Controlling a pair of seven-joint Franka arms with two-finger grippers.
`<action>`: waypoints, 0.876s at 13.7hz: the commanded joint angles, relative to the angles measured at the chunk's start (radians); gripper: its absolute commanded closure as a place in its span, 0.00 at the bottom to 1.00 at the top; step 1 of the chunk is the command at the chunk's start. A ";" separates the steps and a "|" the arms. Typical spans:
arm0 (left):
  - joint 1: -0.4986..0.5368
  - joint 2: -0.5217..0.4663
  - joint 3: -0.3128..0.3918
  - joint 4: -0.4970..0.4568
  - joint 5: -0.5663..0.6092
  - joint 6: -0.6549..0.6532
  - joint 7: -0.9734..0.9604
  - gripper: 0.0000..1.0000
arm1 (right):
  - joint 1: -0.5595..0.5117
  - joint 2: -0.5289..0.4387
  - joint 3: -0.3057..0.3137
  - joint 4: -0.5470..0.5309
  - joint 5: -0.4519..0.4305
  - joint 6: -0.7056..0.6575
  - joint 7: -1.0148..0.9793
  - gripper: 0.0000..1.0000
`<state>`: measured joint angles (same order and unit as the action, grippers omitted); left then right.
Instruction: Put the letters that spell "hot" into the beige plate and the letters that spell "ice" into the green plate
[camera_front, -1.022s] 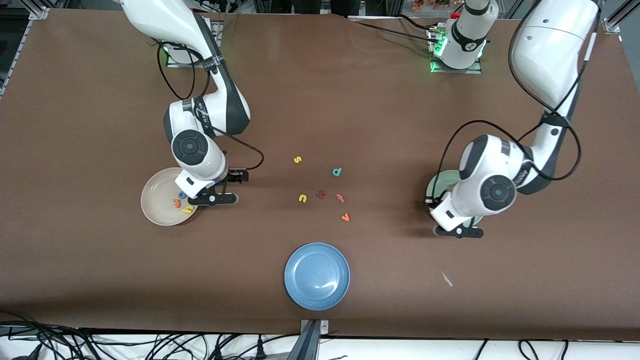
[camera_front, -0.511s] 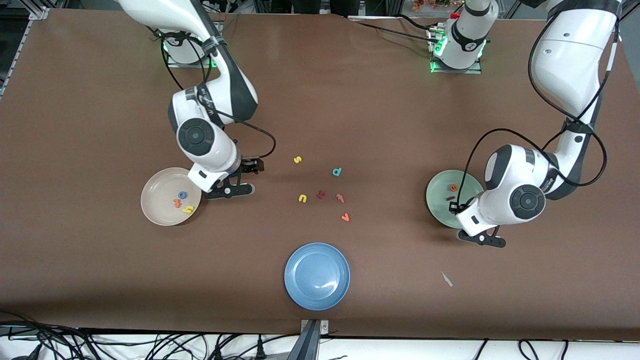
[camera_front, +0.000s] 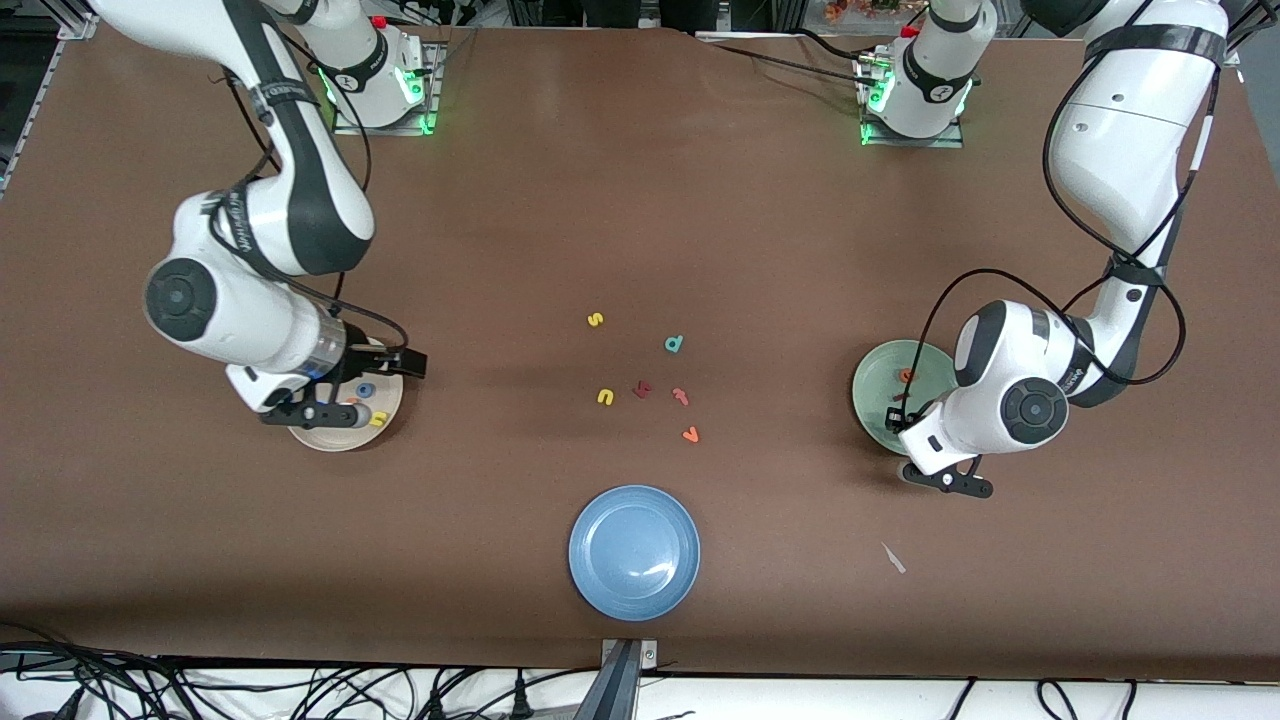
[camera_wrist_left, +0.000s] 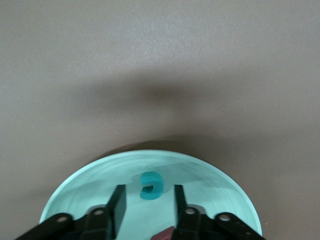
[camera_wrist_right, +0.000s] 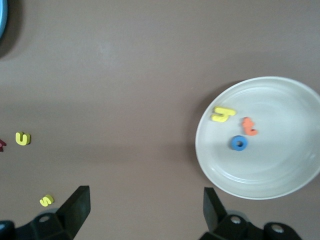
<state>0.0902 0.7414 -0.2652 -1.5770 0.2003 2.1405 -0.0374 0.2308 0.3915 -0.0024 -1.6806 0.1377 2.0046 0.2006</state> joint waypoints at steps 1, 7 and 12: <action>0.008 -0.054 -0.014 -0.005 0.036 -0.045 0.004 0.00 | -0.010 -0.119 0.015 0.004 -0.088 -0.101 0.017 0.00; 0.000 -0.287 -0.023 -0.002 0.033 -0.220 0.013 0.00 | -0.045 -0.246 0.019 0.062 -0.251 -0.323 0.022 0.00; 0.000 -0.410 -0.031 0.122 0.019 -0.417 0.062 0.00 | -0.059 -0.283 0.010 0.064 -0.191 -0.328 0.028 0.00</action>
<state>0.0892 0.3569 -0.2904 -1.5176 0.2004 1.8199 -0.0252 0.1852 0.1211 -0.0015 -1.6263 -0.0722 1.6818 0.2110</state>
